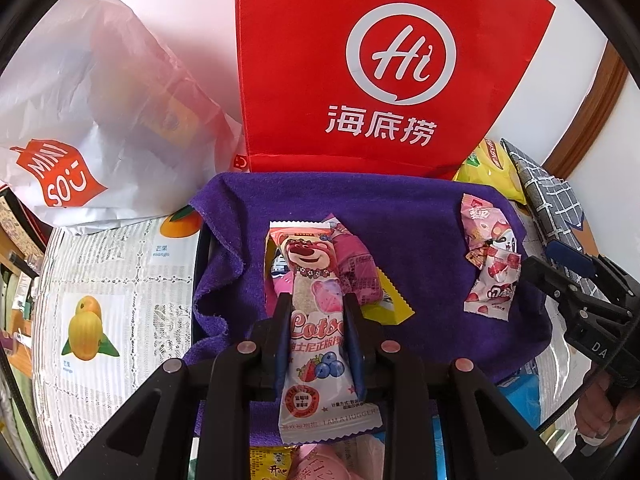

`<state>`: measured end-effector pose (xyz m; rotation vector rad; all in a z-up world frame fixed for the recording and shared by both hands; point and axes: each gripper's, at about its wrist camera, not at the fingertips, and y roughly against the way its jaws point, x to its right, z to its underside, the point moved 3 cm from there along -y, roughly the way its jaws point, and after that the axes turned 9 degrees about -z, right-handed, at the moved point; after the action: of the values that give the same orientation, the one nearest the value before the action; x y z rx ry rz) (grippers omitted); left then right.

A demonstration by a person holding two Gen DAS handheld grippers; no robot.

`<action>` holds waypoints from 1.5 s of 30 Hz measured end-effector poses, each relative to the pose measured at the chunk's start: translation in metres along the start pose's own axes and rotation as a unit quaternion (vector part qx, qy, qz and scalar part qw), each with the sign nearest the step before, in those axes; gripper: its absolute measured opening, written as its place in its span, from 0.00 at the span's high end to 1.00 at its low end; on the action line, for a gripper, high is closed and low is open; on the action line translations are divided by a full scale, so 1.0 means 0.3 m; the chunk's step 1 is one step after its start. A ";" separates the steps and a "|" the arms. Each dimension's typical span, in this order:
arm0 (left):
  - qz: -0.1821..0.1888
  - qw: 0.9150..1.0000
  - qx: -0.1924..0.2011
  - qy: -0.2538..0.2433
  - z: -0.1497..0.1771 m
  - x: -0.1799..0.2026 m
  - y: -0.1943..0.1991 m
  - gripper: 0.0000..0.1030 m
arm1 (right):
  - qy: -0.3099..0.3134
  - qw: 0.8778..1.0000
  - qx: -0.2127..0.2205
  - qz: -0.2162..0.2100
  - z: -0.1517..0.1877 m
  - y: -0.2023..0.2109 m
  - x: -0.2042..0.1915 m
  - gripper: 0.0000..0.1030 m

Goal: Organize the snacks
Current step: 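Open both grippers to release the strawberry packet and Lotso bar on the towel, then grasp the dark blue packet with the right gripper while the left gripper grasps the yellow chip packet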

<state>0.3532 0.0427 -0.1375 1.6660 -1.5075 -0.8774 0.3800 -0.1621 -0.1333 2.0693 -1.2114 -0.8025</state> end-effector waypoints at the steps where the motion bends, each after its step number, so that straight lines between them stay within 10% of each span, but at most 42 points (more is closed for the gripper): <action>1: 0.002 1.000 0.000 0.000 -0.001 0.002 0.001 0.76 | -0.001 1.000 0.001 0.000 -0.001 0.003 0.001 0.41; 19: 0.038 0.999 0.018 0.002 -0.014 0.043 0.101 0.51 | -0.010 0.999 0.037 0.012 0.003 0.138 -0.008 0.38; 45: 0.012 0.998 0.061 0.015 0.153 -0.013 0.359 0.45 | -0.057 0.997 -0.007 0.055 0.390 0.332 0.062 0.37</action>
<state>0.2586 0.0366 -0.0689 1.7354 -1.5845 -0.7572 0.2471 -0.2415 -0.1368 1.9505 -1.3646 -0.8832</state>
